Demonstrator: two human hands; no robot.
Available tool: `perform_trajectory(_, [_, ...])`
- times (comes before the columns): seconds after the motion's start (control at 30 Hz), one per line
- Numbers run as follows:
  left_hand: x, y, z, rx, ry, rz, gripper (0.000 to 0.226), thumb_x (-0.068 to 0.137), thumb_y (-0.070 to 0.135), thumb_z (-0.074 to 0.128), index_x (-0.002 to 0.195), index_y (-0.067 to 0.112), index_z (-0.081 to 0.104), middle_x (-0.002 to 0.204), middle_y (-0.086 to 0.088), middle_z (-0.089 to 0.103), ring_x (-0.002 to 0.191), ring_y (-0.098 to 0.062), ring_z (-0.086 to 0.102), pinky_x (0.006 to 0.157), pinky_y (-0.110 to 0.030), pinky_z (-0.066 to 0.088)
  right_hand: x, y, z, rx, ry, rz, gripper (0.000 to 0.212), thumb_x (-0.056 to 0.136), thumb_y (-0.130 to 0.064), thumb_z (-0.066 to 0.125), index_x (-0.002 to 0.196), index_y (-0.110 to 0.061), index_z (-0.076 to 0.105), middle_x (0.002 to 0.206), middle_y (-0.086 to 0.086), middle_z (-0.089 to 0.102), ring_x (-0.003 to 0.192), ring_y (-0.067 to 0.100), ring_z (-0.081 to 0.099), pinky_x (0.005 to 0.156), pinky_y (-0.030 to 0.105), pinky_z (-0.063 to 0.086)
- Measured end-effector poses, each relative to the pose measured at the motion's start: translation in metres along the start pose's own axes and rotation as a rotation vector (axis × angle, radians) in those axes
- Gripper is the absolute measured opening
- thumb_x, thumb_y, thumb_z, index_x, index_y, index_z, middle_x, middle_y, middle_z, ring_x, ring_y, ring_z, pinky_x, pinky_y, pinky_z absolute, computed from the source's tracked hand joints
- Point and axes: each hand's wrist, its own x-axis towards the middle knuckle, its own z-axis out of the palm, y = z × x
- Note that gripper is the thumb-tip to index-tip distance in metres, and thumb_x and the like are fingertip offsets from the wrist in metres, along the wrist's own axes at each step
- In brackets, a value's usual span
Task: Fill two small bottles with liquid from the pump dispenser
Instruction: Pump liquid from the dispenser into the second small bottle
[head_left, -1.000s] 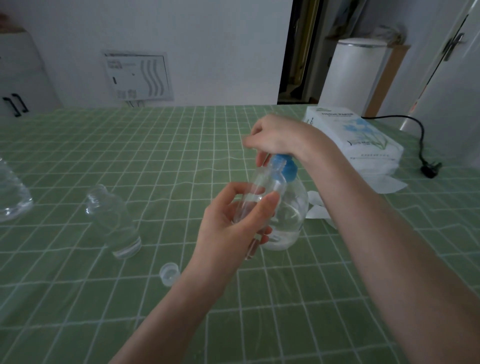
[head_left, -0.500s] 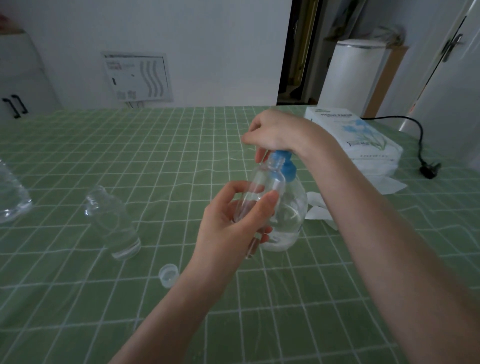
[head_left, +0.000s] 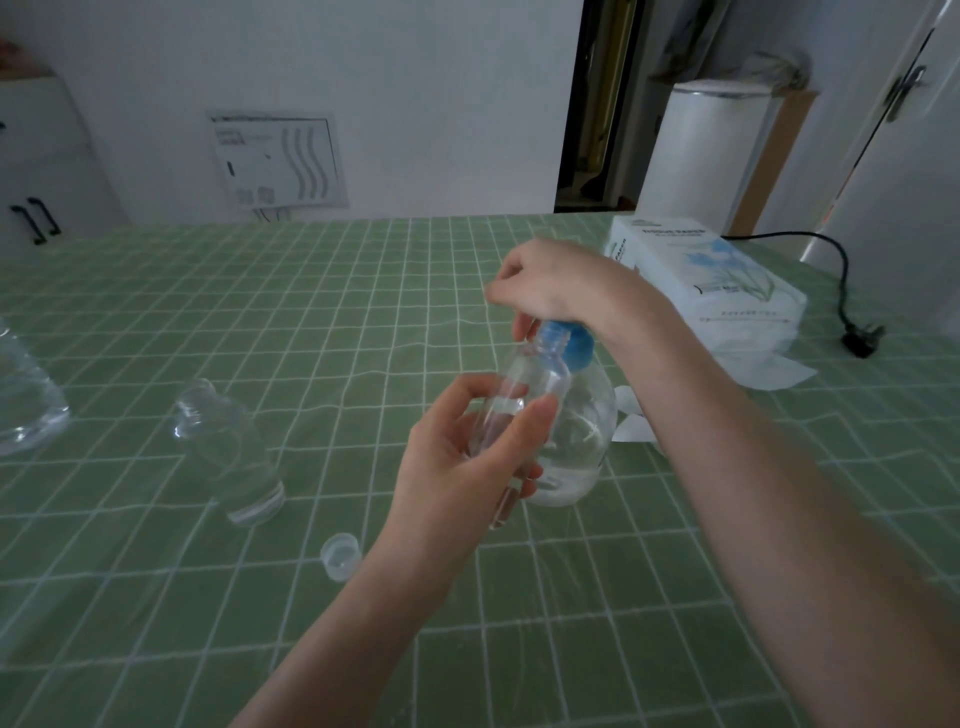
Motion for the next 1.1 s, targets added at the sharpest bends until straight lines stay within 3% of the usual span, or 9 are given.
perform_trajectory(0.17, [0.001, 0.001, 0.002, -0.023, 0.013, 0.015, 0.039, 0.057, 0.05, 0.067, 0.084, 0.023, 0.063, 0.068, -0.002, 0.069, 0.05, -0.009, 0.059, 0.04, -0.018, 0.041, 0.003, -0.002, -0.009, 0.003, 0.002, 0.002, 0.035, 0.098, -0.026, 0.047, 0.119, -0.004, 0.062, 0.102, 0.013, 0.074, 0.097, 0.027, 0.069, 0.07, 0.03, 0.048])
perform_trajectory(0.3, [0.001, 0.002, 0.0, -0.029, 0.019, 0.015, 0.033, 0.059, 0.047, 0.067, 0.083, 0.024, 0.063, 0.068, -0.001, 0.069, 0.05, -0.009, 0.058, 0.041, -0.018, 0.042, 0.004, -0.003, -0.007, 0.011, -0.014, 0.004, 0.036, 0.098, -0.025, 0.047, 0.119, -0.001, 0.062, 0.1, 0.015, 0.074, 0.097, 0.03, 0.071, 0.091, 0.04, 0.054])
perform_trajectory(0.5, [0.001, 0.0, 0.001, -0.005, -0.001, 0.008, 0.04, 0.06, 0.049, 0.067, 0.088, 0.021, 0.063, 0.068, -0.001, 0.068, 0.052, -0.01, 0.058, 0.044, -0.02, 0.043, 0.002, -0.001, 0.0, -0.004, -0.019, 0.002, 0.036, 0.099, -0.025, 0.045, 0.12, -0.001, 0.061, 0.109, 0.015, 0.071, 0.103, 0.029, 0.067, 0.097, 0.043, 0.049])
perform_trajectory(0.77, [0.001, 0.0, 0.001, -0.008, 0.002, 0.006, 0.041, 0.06, 0.047, 0.066, 0.089, 0.019, 0.062, 0.068, -0.001, 0.069, 0.05, -0.009, 0.057, 0.041, -0.017, 0.041, 0.003, 0.001, 0.001, 0.014, 0.028, -0.012, 0.039, 0.1, -0.028, 0.043, 0.122, -0.002, 0.061, 0.108, 0.014, 0.072, 0.101, 0.028, 0.068, 0.092, 0.038, 0.05])
perform_trajectory(0.93, [0.001, 0.002, 0.001, -0.028, 0.001, 0.016, 0.044, 0.058, 0.048, 0.066, 0.09, 0.018, 0.062, 0.07, -0.002, 0.07, 0.05, -0.008, 0.059, 0.041, -0.018, 0.042, 0.004, -0.001, -0.007, 0.045, 0.038, 0.007, 0.057, 0.1, -0.051, 0.036, 0.128, -0.006, 0.057, 0.1, 0.01, 0.073, 0.091, 0.026, 0.071, 0.069, 0.027, 0.047])
perform_trajectory(1.1, [0.002, 0.0, 0.0, -0.025, -0.002, 0.021, 0.038, 0.06, 0.048, 0.066, 0.087, 0.022, 0.062, 0.068, 0.0, 0.069, 0.051, -0.008, 0.058, 0.042, -0.017, 0.042, 0.006, -0.001, -0.006, 0.065, 0.014, 0.009, 0.065, 0.098, -0.057, 0.033, 0.136, -0.007, 0.051, 0.099, 0.01, 0.072, 0.092, 0.026, 0.071, 0.081, 0.033, 0.051])
